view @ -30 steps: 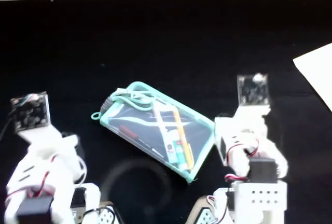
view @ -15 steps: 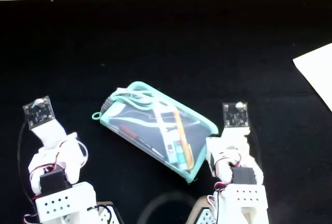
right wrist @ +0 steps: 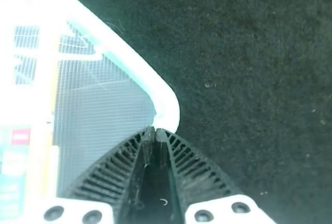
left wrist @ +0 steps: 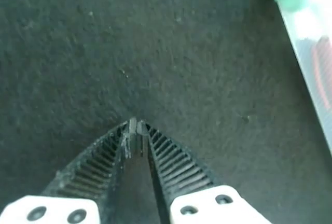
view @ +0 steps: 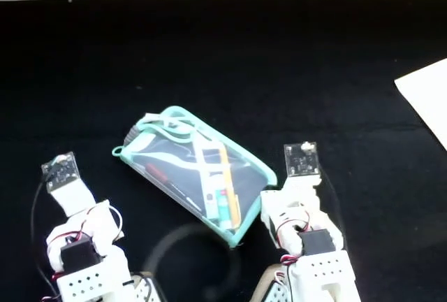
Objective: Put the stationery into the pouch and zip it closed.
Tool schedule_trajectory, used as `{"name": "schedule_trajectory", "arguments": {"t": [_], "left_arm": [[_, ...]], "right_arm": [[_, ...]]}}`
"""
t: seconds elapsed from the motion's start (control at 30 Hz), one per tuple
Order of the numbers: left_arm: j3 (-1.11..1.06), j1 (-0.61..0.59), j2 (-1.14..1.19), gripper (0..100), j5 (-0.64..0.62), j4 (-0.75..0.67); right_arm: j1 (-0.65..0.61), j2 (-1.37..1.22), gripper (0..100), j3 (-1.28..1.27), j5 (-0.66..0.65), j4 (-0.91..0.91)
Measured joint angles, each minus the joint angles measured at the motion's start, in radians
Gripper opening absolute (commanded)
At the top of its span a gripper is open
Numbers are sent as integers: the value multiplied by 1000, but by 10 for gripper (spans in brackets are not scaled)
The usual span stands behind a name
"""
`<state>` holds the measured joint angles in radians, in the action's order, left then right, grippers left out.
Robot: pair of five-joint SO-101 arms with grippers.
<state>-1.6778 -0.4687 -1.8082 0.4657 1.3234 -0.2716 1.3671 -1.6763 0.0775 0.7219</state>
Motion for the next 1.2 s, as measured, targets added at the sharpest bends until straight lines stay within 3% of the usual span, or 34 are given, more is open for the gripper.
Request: {"name": "schedule_trajectory", "arguments": {"t": [0.23,0.4,0.5,1.2], "left_arm": [[0,-58,-2,8,0,0],[0,-78,-2,8,0,0],[0,-78,-2,8,0,0],[0,-78,-3,8,0,2]], "right_arm": [[29,2,10,-2,9,34],[57,6,10,-2,11,259],[80,6,10,0,12,296],[91,6,10,0,14,310]]}}
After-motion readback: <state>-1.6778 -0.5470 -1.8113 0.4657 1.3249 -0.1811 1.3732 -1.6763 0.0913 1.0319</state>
